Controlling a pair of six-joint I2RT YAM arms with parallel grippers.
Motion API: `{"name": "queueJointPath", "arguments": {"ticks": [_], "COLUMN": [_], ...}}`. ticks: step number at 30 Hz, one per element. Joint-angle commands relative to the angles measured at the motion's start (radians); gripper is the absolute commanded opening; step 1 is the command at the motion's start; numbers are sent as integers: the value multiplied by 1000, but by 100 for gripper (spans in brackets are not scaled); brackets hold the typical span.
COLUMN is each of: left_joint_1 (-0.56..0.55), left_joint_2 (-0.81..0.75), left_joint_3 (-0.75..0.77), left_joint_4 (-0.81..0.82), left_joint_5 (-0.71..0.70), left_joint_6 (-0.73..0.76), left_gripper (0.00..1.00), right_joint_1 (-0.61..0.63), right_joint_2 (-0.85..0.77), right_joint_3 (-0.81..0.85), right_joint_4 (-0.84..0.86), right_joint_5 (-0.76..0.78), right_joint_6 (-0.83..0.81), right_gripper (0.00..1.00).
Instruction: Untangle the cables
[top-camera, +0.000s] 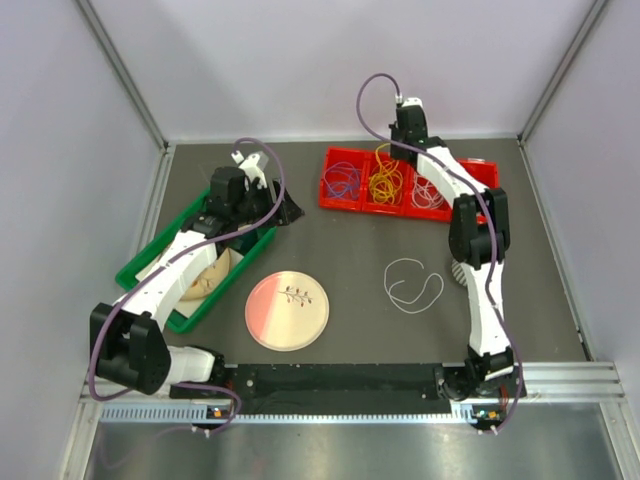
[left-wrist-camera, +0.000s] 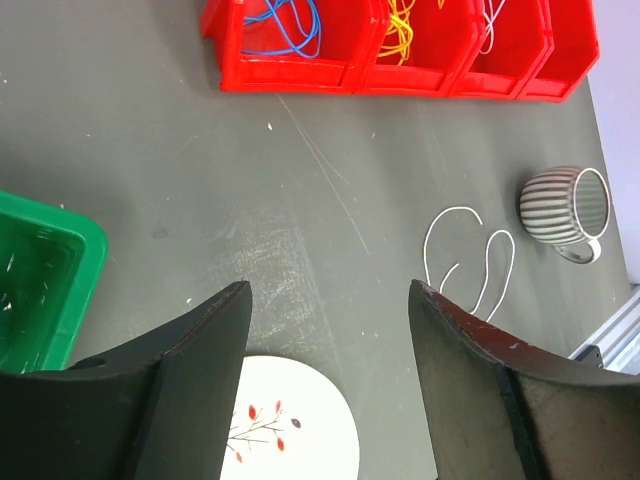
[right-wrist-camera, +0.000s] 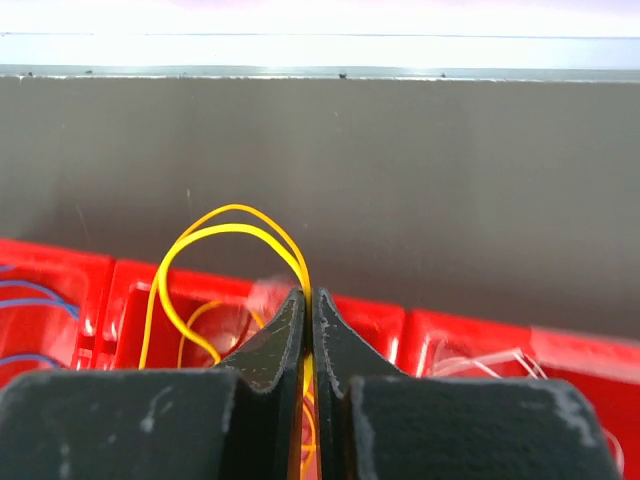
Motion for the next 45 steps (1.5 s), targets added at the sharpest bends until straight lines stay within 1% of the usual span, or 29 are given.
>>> {"name": "queueJointPath", "arguments": {"ticks": [1,7,13,24,28,30,34,42,45], "left_joint_1": [5,5,5,5,7,5,5,5,5], "left_joint_2": [-17,-30,-50,-93,-100,-103,-108,-106,-111], "left_joint_3": [24,20,12,-18,-26,-31,-32,-32,-29], "left_joint_4": [37,36,37,37,36,36,36,31,36], "left_joint_5": [17,22,28,26,29,31,28,28,26], "left_joint_6": [-7,-9,-12,-15,-15,-18,-16,-15,-18], "left_gripper": [69,69,69,69,69,69,69,69,69], "right_joint_1": [10,24,39,81,90,91,98,98,99], "right_joint_2": [-160,-249,-330,-393,-363,-315,-252,-194,-209], "right_joint_3": [-114,-281,-395,-547,-545,-509,-464,-401,-403], "right_joint_4": [115,198,271,285,247,198,161,120,120], "right_joint_5": [23,40,66,83,79,62,66,79,80], "right_joint_6": [-18,-21,-27,-1,33,56,65,60,59], "right_gripper": [0,0,0,0,0,0,0,0,0]}}
